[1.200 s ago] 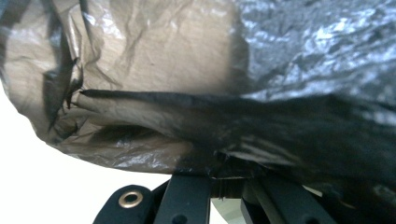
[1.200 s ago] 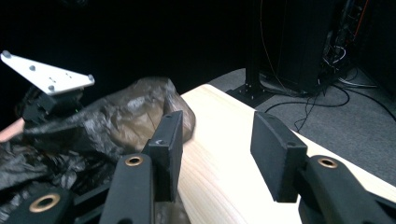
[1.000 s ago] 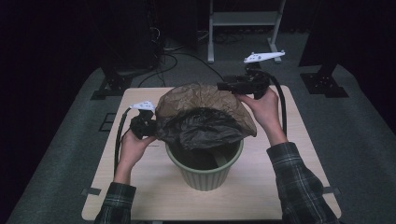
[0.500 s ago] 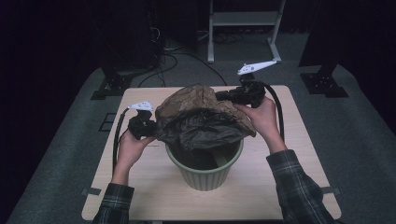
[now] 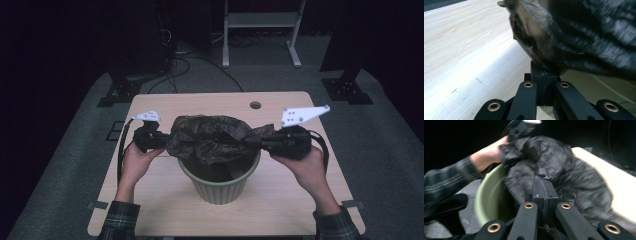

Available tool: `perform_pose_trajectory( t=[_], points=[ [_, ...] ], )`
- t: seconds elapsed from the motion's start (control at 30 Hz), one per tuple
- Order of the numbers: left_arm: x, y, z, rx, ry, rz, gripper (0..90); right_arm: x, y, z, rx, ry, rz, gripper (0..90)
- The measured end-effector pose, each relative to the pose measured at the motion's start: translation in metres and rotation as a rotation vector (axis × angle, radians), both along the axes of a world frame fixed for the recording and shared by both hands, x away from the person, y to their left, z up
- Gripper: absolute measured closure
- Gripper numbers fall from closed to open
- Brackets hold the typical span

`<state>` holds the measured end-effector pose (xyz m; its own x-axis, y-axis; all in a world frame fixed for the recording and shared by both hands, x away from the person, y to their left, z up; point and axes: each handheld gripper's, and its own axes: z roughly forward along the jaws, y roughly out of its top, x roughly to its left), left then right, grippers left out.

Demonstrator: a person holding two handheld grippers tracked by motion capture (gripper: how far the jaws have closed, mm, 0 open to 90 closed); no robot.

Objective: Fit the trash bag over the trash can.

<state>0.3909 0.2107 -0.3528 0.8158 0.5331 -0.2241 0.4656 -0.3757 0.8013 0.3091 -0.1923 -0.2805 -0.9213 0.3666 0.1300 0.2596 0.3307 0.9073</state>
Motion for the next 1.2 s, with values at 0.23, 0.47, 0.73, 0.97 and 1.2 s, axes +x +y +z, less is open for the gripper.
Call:
perform_pose_trajectory(
  t=[0.23, 0.47, 0.73, 0.97, 1.2],
  points=[
    [-0.003, 0.0, -0.003, -0.004, 0.005, -0.003, 90.0, -0.034, -0.01, -0.019, 0.017, 0.012, 0.041, 89.7],
    [-0.005, 0.001, -0.005, -0.003, 0.011, -0.002, 90.0, -0.057, -0.009, -0.045, 0.015, 0.041, 0.085, 89.7],
    [-0.005, 0.001, -0.006, -0.006, 0.011, -0.002, 90.0, -0.062, -0.003, -0.076, -0.025, 0.088, 0.1, 89.8],
    [-0.005, 0.0, -0.006, -0.004, 0.008, -0.007, 90.0, -0.061, 0.011, -0.106, -0.089, 0.141, 0.122, 89.0],
    [-0.006, 0.003, -0.002, -0.005, -0.001, -0.001, 90.0, -0.074, -0.011, -0.065, 0.002, 0.055, 0.13, 66.2]
  ],
)
